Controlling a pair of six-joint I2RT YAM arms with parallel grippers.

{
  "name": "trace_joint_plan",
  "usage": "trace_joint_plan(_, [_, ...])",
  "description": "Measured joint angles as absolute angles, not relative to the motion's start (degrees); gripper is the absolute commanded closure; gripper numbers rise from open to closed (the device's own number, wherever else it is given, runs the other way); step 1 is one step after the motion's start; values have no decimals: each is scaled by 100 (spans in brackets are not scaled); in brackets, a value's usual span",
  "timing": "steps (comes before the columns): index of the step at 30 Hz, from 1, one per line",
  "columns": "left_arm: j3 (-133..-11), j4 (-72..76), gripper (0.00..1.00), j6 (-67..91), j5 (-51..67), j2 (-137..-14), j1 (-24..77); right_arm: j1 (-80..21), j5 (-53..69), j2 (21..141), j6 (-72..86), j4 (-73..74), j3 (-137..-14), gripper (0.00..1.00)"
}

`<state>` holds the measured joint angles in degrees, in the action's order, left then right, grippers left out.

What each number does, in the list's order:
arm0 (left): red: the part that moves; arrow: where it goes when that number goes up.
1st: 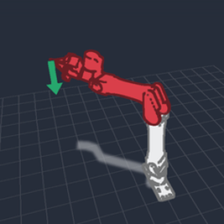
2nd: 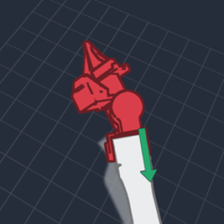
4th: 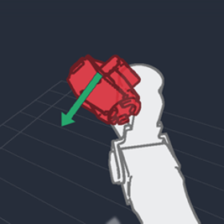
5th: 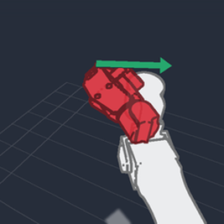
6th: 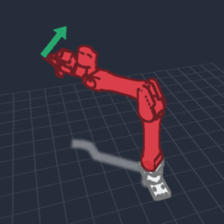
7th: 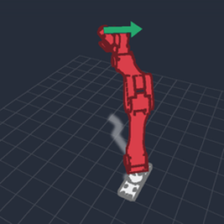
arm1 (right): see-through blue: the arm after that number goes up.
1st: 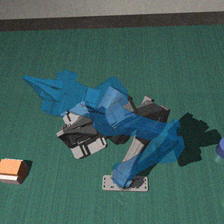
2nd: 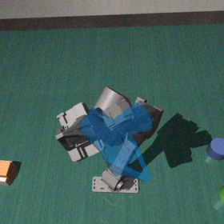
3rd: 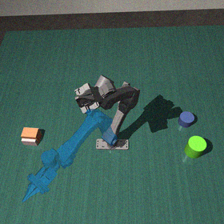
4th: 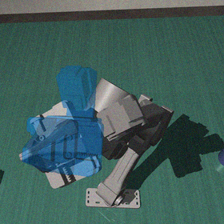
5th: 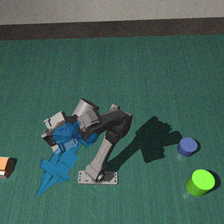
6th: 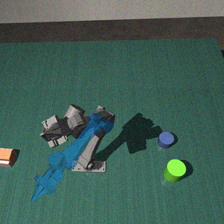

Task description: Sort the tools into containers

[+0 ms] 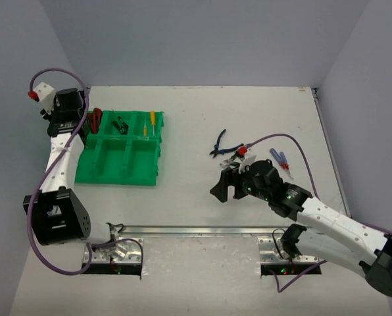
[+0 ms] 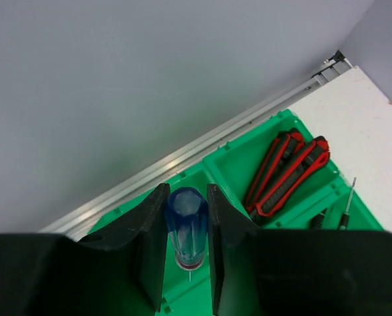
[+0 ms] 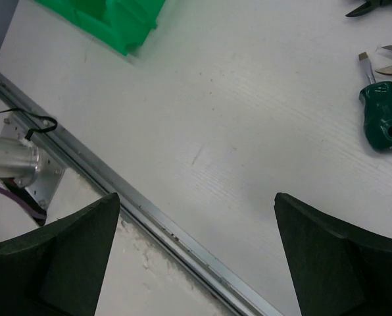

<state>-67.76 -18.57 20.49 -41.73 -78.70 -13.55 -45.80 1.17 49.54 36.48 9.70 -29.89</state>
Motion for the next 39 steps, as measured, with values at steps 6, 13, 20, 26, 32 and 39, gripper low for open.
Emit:
trace_joint_plan(6, [-6414,-494,100,1018,-4108,-8402,-1402,-4587,425,4566,3562,1148,-2972,1])
trace_joint_plan(13, [-6042,-233,95,466,-3980,-9046,-1464,-4587,451,4350,3391,1295,-2936,1])
trace_joint_plan(20, [-6417,-1269,22,976,-3955,-9507,-1501,-4587,362,4641,3251,1360,-2936,1])
trace_joint_plan(26, [-6951,-2372,0,1491,-3577,-9520,-1506,-4587,144,4813,3109,1560,-2981,1])
trace_joint_plan(32, [-7075,-2742,0,2000,-2436,-8089,-1490,-4573,-408,5261,2950,1904,-3336,1])
trace_joint_plan(39, [-5271,-1968,0,2431,-256,-4440,-1318,-3836,-993,6294,2511,2482,-4224,1])
